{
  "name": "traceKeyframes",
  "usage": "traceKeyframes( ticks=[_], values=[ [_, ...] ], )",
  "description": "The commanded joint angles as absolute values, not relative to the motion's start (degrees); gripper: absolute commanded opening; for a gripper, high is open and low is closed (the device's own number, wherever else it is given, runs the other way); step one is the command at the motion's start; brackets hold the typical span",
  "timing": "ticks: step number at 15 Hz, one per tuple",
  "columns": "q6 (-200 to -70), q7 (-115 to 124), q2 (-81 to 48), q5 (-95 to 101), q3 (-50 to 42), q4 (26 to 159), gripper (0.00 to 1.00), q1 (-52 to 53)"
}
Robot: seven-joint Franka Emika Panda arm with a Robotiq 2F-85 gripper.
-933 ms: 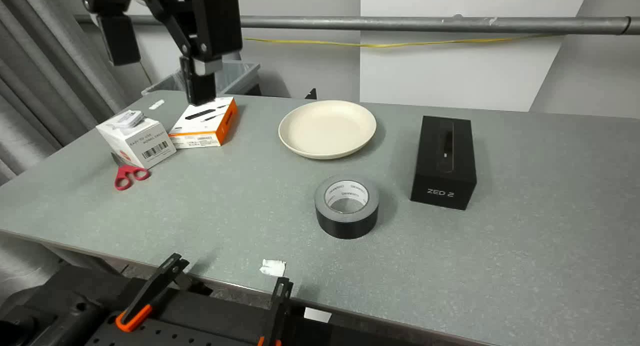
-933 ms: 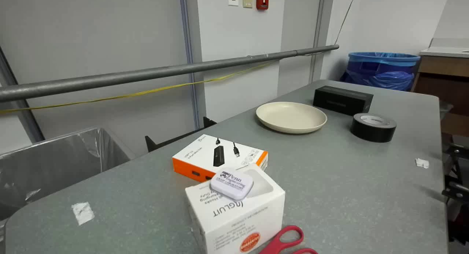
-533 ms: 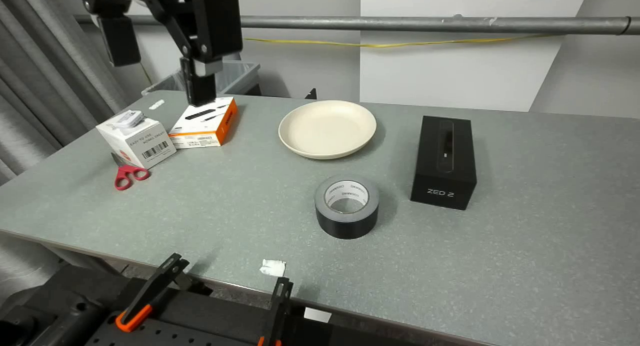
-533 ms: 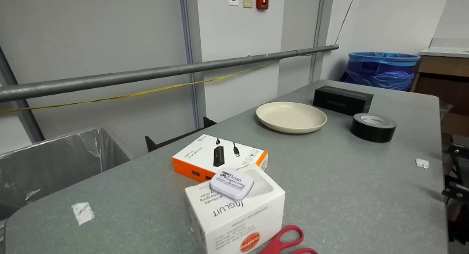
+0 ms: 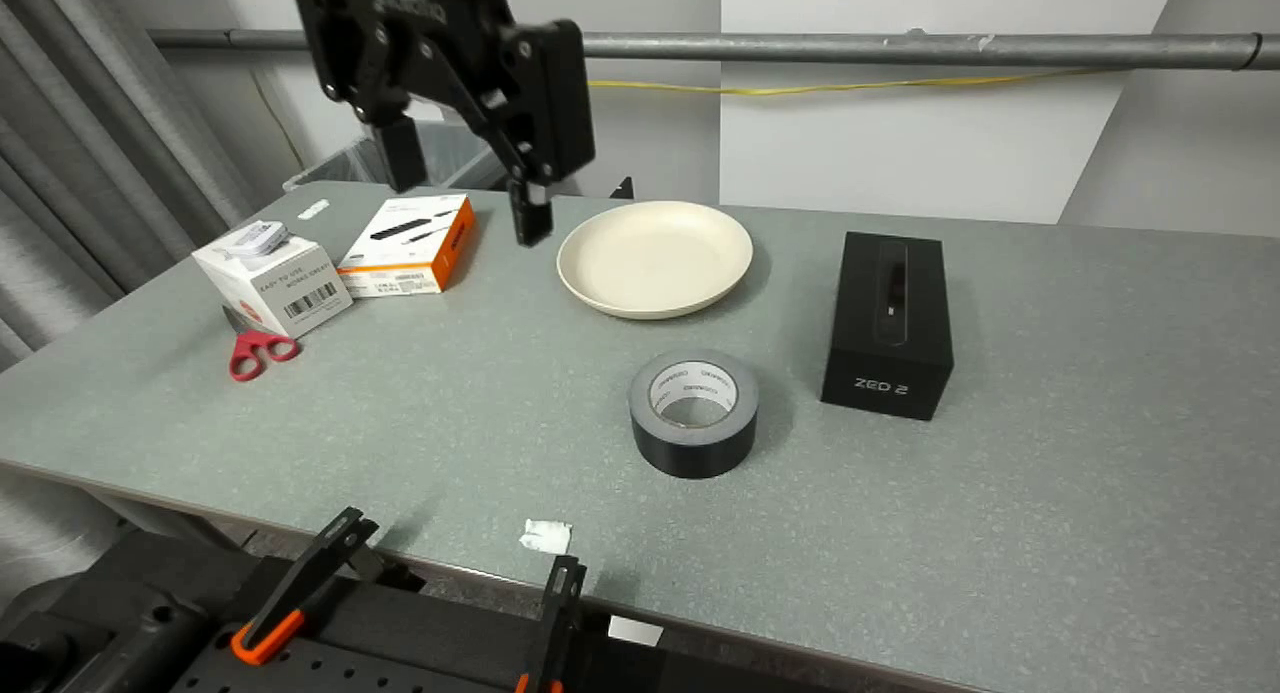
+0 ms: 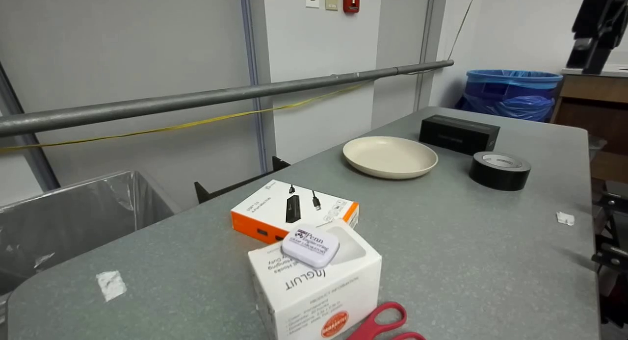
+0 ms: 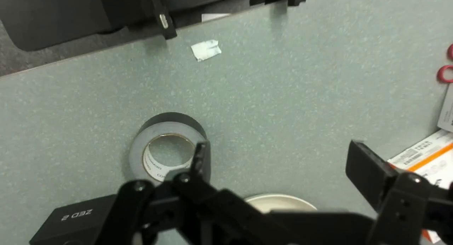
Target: Put the black masking tape on the white plate
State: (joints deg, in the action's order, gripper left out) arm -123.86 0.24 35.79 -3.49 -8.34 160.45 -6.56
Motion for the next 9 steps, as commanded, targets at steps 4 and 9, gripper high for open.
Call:
traceKeyframes(
  ticks=[4, 9],
  values=[
    [-140.6, -0.66, 16.37, -4.1, -8.54, 158.35, 1.0, -6.3],
    [-139.8, 0.09, 16.18, -3.16, -7.95, 158.57, 1.0, -6.92]
  ],
)
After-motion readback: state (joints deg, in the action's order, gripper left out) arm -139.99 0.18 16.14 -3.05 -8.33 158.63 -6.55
